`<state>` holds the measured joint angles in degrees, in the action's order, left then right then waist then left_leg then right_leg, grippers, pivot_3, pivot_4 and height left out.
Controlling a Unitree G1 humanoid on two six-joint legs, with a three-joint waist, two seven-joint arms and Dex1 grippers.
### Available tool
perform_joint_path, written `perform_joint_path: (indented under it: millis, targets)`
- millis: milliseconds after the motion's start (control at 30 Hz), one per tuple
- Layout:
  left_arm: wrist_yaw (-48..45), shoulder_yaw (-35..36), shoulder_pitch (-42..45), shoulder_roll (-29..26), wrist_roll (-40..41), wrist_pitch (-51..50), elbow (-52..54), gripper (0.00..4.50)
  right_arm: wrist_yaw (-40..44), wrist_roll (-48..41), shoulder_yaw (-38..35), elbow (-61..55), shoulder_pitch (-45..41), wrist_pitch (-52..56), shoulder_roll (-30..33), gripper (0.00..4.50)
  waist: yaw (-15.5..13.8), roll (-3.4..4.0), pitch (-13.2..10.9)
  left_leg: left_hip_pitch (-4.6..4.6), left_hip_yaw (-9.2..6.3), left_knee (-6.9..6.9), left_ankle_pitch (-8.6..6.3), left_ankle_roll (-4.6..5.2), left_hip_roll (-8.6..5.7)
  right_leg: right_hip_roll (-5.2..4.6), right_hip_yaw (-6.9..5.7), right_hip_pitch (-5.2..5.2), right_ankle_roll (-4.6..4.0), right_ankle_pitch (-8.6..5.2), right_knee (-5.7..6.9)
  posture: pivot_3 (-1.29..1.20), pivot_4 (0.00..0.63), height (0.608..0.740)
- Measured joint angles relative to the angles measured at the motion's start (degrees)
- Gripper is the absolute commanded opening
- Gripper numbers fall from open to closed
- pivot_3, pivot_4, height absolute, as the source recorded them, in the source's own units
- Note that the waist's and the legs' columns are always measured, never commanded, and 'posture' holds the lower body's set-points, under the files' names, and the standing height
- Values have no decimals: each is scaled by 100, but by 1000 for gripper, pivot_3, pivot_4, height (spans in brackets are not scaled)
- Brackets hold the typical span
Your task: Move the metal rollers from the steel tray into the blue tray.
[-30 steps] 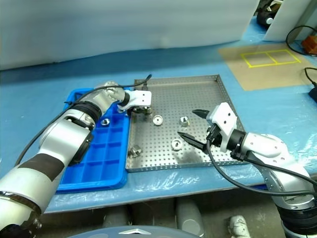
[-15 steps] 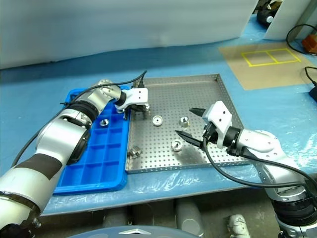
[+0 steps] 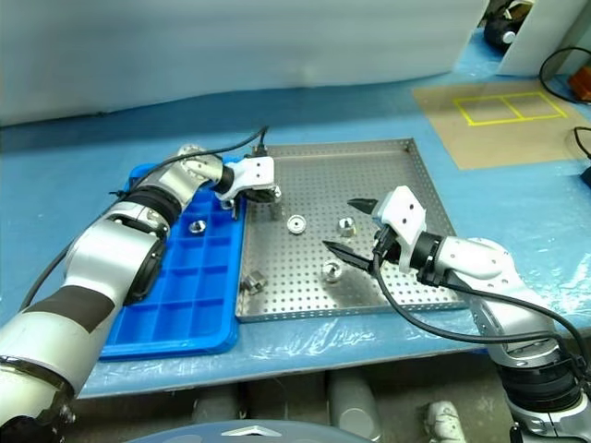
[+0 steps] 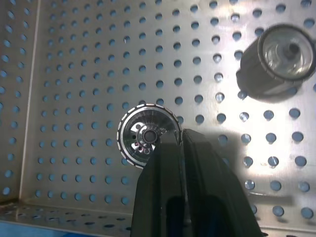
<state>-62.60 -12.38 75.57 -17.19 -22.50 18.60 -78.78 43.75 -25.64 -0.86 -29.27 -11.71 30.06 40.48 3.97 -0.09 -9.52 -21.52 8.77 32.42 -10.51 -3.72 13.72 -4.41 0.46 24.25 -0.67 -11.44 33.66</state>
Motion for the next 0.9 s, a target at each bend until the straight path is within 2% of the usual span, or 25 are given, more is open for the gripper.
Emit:
perform_joint_path:
  millis: [167,267,400,567,667,767,800,833,900]
  targets:
    - [-1045,773,550,-41,885,-50,127,31,253,-3,166,228,-362,-35,-18,4500,-94,-6,-6,2,5,-5,0,-1,-2,-2,6,3,-1,0,1,-392,150,740]
    - [-1940,1068,734,-245,1318,-334,271,31,618,-8,267,507,-768,-101,-14,4500,-115,-6,-9,19,14,-18,4,-10,-2,1,18,5,-1,0,6,-335,150,740]
    - [-2801,1142,784,-821,1627,-847,408,31,1144,36,553,1042,-1364,-320,-27,4500,-172,-4,-17,37,18,-32,13,-27,6,7,31,9,-2,1,17,-203,150,740]
    - [-2962,842,630,-1816,2046,-1442,909,31,1666,245,912,1979,-2101,-761,-377,4500,-336,-7,-31,29,21,-32,15,-31,10,7,24,23,-7,3,26,-59,150,740]
    - [-2960,568,23,-2530,2579,-1906,1820,31,1948,308,1071,2542,-2529,-1008,-715,4500,-497,-4,-33,17,30,-33,17,-35,11,4,11,49,-15,-1,55,38,150,740]
    - [-2952,458,-1157,-3333,3381,-2809,3318,31,2289,384,1261,3130,-2934,-1314,-1118,4500,-663,-7,-35,-26,38,-27,34,-66,36,3,-19,115,-46,-20,122,126,150,740]
    - [-2951,523,-1761,-3694,3700,-3243,4067,31,2436,452,1382,3399,-3087,-1452,-1331,4500,-719,-8,-35,-47,17,-26,45,-79,55,11,-38,123,-57,-26,126,162,150,740]
    - [-2955,572,-2027,-3818,3849,-3461,4410,31,2506,471,1428,3505,-3123,-1531,-1409,4500,-770,-9,-35,-52,14,-26,47,-89,64,15,-45,129,-62,-30,130,191,150,740]
    - [-2906,1045,-3112,-4260,4303,-4206,5640,31,2739,556,1600,3936,-3365,-1764,-1753,4500,-881,-11,-36,-75,-2,-30,54,-108,74,21,-64,154,-70,-35,156,252,150,740]
